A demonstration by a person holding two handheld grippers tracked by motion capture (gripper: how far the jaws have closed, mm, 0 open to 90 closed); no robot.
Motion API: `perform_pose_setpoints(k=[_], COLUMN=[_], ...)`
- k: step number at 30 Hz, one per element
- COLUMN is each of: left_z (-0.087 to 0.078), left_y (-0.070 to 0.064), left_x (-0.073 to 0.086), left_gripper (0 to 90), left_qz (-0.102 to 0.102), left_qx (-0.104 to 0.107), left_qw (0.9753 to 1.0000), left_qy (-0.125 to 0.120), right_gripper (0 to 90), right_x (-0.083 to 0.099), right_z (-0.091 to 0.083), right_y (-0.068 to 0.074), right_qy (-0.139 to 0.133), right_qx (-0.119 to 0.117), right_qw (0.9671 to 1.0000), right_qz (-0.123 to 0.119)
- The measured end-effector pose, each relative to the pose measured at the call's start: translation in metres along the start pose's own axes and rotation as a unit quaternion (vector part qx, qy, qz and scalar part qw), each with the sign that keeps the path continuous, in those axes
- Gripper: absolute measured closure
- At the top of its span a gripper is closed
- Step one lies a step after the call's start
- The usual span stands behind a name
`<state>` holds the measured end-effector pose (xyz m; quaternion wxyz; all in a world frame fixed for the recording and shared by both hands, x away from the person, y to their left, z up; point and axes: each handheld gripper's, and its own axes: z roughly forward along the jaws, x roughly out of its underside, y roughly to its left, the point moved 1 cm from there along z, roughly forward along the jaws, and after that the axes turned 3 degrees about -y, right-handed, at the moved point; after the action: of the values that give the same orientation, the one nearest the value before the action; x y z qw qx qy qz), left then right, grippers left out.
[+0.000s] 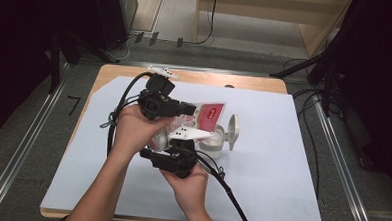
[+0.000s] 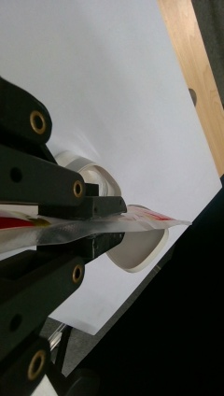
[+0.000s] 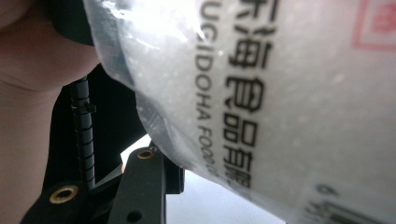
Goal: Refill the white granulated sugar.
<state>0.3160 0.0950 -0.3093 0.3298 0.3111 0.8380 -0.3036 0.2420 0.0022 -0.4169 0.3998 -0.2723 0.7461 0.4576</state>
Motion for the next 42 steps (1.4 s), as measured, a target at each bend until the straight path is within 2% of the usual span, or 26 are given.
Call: perform_pose_setpoints(k=[14, 21, 23, 27, 33, 35, 39, 42], left_z=[0.0, 0.0, 0.002, 0.002, 0.006, 0.006, 0.004, 0.002], left_y=[0.004, 0.015, 0.017, 0.022, 0.028, 0.03, 0.033, 0.033], left_x=[-0.001, -0.004, -0.004, -0.009, -0.015, -0.015, -0.012, -0.011], left_gripper=[86.4, 86.4, 86.5, 86.4, 86.0, 86.0, 86.3, 86.2], left_qz=[-0.006, -0.026, -0.033, -0.041, -0.063, -0.066, -0.069, -0.07], left_qx=[0.006, 0.019, 0.024, 0.027, 0.038, 0.042, 0.039, 0.037], left_qw=[1.0, 0.9995, 0.9992, 0.9987, 0.9971, 0.9968, 0.9968, 0.9968], left_qy=[0.003, 0.008, 0.003, 0.015, 0.017, 0.013, 0.008, -0.001], right_gripper=[62.7, 62.8, 62.8, 62.9, 63.0, 63.0, 62.6, 61.6], right_x=[0.0, -0.004, -0.005, -0.009, -0.014, -0.015, -0.015, -0.017], right_z=[0.001, 0.004, 0.005, 0.006, 0.006, 0.007, 0.009, 0.011], right_y=[-0.001, -0.003, -0.003, -0.005, -0.008, -0.009, -0.01, -0.011], right_qy=[0.002, 0.008, 0.013, 0.02, 0.019, 0.021, 0.029, 0.033], right_qx=[0.002, 0.009, 0.009, 0.012, 0.013, 0.013, 0.014, 0.014], right_qw=[1.0, 0.9998, 0.9998, 0.9996, 0.9997, 0.9997, 0.9994, 0.9993], right_qz=[-0.009, -0.017, -0.014, -0.015, -0.01, -0.007, -0.012, -0.007])
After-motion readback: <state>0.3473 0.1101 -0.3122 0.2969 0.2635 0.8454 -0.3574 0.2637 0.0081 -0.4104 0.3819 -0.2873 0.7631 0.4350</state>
